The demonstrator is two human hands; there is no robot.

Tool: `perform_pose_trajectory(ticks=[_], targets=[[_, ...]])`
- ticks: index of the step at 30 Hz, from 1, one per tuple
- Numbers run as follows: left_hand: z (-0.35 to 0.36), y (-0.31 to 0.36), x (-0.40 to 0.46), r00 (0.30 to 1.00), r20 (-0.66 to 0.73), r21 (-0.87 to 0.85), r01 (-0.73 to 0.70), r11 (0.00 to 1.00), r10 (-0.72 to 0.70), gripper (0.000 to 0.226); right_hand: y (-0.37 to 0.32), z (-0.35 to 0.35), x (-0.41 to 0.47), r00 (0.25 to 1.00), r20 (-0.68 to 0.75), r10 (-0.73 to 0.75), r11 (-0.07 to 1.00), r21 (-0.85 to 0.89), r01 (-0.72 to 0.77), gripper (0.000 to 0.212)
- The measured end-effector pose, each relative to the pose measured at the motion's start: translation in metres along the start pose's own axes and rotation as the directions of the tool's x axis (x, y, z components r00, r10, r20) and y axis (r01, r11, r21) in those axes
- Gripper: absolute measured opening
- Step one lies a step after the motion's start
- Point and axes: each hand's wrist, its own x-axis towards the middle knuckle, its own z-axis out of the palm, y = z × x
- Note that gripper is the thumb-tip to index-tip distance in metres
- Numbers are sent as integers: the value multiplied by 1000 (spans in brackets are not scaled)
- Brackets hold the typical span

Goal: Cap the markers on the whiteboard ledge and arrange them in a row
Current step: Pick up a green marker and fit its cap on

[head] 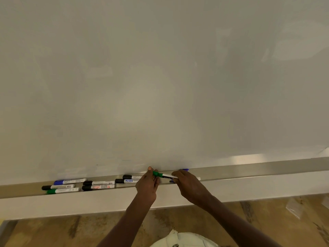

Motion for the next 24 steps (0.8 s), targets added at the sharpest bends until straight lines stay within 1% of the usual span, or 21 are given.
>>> perform_pose_trajectory(ticks=[4, 7, 10, 13, 17, 20, 22, 23, 24], targets=[[0, 5, -1, 1000, 1, -22, -26, 999, 26, 32, -9, 1, 1, 999, -1, -34, 999, -20, 34, 30], [-1, 8, 2, 996, -53, 40, -72, 997, 75, 26, -15, 2, -1, 998, -20, -57, 998, -40, 56, 33], [-4, 8, 7, 989, -104, 99, -93, 991, 104, 29, -19, 5, -1, 998, -29, -58, 997, -59, 56, 39], [-5, 7, 9, 989, -99, 118, -94, 989, 106, 31, -21, 5, -1, 998, -24, -53, 996, -76, 51, 40], [-2, 4, 3, 990, -80, 131, -102, 986, 113, 25, -23, 4, 0, 997, -38, -71, 991, -120, 66, 43], [2, 6, -2, 994, -17, 88, -102, 991, 104, 16, -26, 3, 0, 998, -53, -46, 990, -135, 39, 38], [5, 11, -4, 994, 27, 60, -108, 992, 106, 12, -29, 0, 3, 998, -69, -9, 993, -115, 1, 30], [4, 13, -4, 994, 36, 58, -106, 993, 104, 11, -33, -1, 6, 997, -74, 27, 997, -73, -32, 23], [4, 14, -4, 994, 39, 67, -101, 993, 98, 11, -38, -2, 8, 994, -80, 80, 997, 9, -80, 15]])
